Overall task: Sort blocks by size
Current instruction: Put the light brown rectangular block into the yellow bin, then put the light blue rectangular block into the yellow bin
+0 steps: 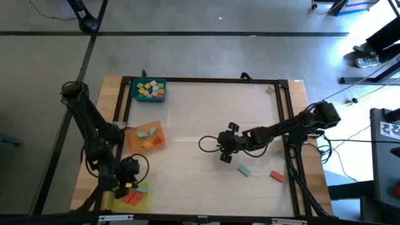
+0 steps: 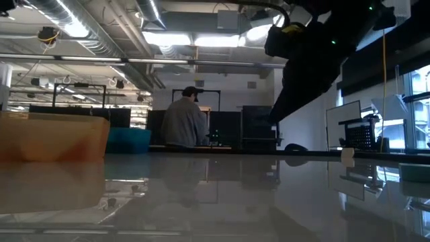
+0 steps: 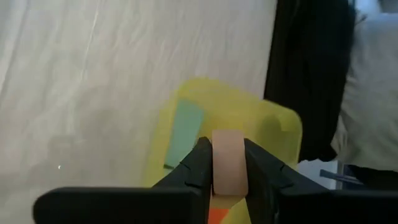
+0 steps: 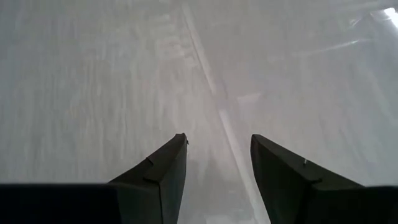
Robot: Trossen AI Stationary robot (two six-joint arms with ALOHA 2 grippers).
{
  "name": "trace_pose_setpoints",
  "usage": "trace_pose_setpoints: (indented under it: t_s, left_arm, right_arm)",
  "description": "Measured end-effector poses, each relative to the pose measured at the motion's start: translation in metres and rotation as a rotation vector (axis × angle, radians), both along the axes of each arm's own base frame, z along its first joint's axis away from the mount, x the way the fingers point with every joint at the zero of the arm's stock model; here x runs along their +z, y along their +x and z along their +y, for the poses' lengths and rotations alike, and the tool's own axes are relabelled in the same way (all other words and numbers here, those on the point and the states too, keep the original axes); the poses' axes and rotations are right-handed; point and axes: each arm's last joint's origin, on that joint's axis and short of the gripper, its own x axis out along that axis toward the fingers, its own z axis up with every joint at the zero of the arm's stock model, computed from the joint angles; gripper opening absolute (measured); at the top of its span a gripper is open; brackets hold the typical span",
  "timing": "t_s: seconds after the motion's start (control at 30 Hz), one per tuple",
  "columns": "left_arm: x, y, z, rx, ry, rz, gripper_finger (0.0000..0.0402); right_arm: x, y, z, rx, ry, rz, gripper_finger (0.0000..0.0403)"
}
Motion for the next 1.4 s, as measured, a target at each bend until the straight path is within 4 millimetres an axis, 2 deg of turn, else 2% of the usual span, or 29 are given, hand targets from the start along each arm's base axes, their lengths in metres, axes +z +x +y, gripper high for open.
trace_pose_setpoints:
  t_s: [0.13, 0.3, 0.5, 0.63, 0.77, 1.1, 1.2, 1.4]
  left_arm:
    - [-0.007, 0.0, -0.005, -0.001, 0.028, 0.023, 0.0079]
    - [-0.007, -0.002, -0.001, 0.011, 0.038, 0.039, 0.0129]
    - [0.009, -0.001, 0.011, 0.01, -0.029, 0.011, 0.0171]
    - [0.023, 0.008, 0.026, 0.019, 0.039, -0.179, 0.0177]
    - [0.031, 0.022, 0.041, 0.023, 0.194, -0.338, 0.0175]
    - [0.038, 0.05, 0.066, 0.0, 0.55, -0.51, 0.0175]
    - [0.04, 0.054, 0.069, -0.003, 0.605, -0.538, 0.0176]
    - [0.042, 0.058, 0.072, -0.001, 0.63, -0.557, 0.0177]
  right_arm:
    - [0.0, 0.001, -0.001, 0.002, 0.014, -0.004, 0.0177]
    - [0.0, 0.001, -0.002, 0.003, 0.024, -0.002, 0.0177]
    - [0.0, 0.001, -0.002, 0.01, 0.034, 0.001, 0.0177]
    - [0.0, -0.003, 0.0, 0.046, 0.122, 0.042, 0.0177]
    - [-0.002, -0.013, 0.003, 0.001, 0.316, 0.162, 0.0177]
    - [-0.011, -0.049, 0.032, -0.196, 0.638, 0.561, 0.0177]
    - [-0.011, -0.055, 0.044, -0.229, 0.666, 0.591, 0.0177]
    - [-0.012, -0.064, 0.068, -0.248, 0.607, 0.538, 0.0177]
